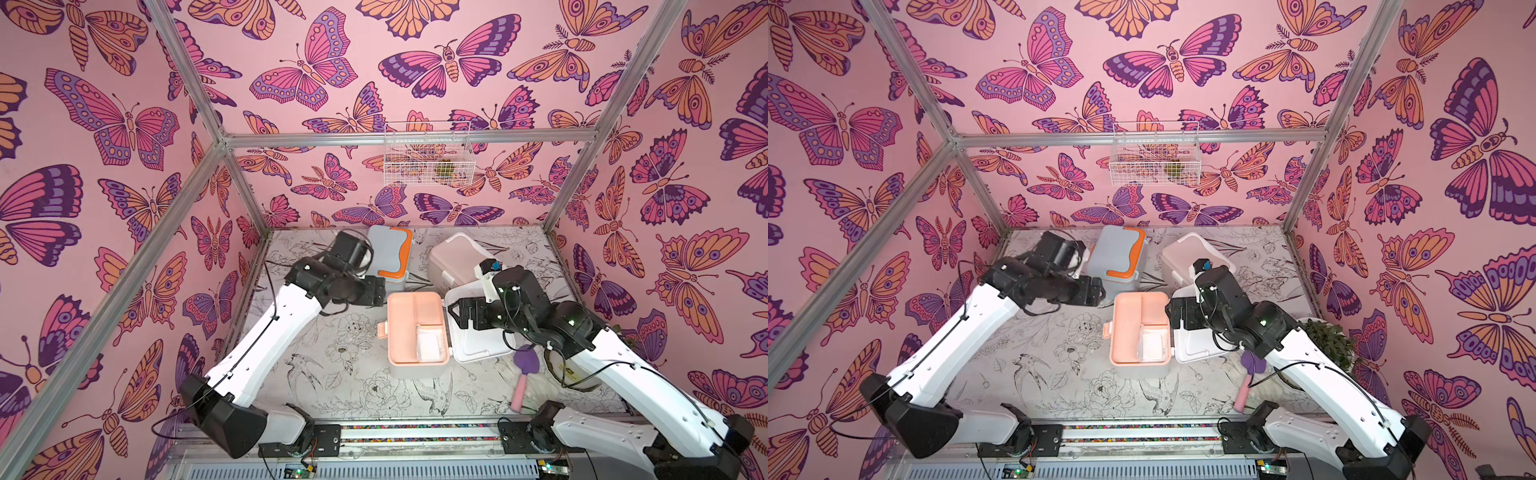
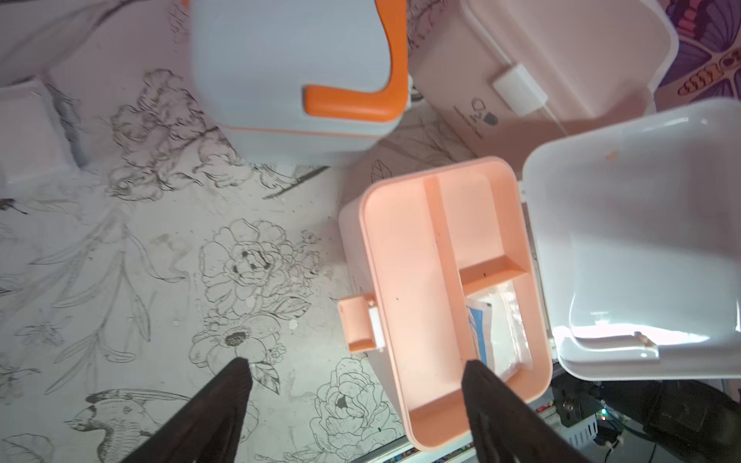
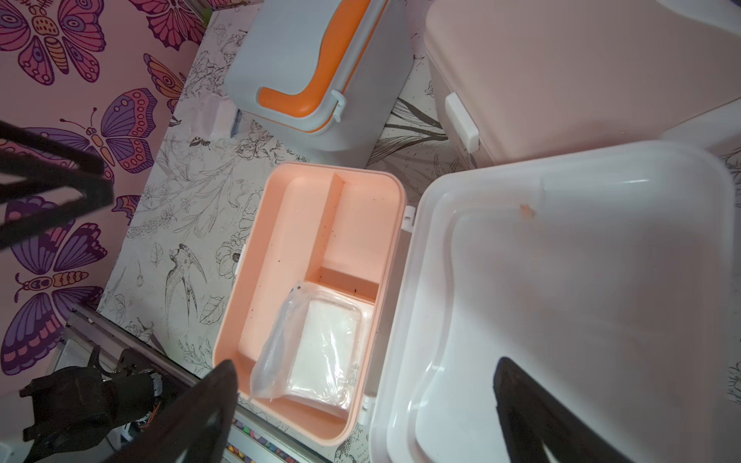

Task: Open first aid kits and take out gauze
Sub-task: Pick up the gauze from the first aid kit.

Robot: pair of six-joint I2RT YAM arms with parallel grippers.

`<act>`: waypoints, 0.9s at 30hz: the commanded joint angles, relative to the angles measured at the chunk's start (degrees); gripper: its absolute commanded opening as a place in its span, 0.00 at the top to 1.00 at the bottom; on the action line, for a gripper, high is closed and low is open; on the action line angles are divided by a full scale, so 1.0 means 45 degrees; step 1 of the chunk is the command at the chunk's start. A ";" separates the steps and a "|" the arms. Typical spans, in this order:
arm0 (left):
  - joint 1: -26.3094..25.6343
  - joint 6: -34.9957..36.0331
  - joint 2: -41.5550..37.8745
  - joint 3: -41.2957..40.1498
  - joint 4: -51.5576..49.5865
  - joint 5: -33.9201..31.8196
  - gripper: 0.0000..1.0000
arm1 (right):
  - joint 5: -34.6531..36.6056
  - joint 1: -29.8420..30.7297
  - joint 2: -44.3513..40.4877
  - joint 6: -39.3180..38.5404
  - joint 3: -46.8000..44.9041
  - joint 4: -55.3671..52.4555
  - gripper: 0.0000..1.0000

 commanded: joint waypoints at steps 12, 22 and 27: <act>-0.4345 -0.3493 0.1742 -0.1511 0.2090 -0.0897 0.30 | 0.0673 -0.0170 -0.0292 0.0739 -0.0756 -0.0075 0.01; -0.4348 -0.3591 0.2360 -0.1751 0.2679 -0.0567 0.67 | 0.0523 -0.0178 -0.0234 0.0690 -0.0766 0.0019 0.01; -0.4364 -0.3552 0.2372 -0.1845 0.2703 -0.0682 0.79 | 0.0535 -0.0176 -0.0205 0.0685 -0.0779 0.0004 0.01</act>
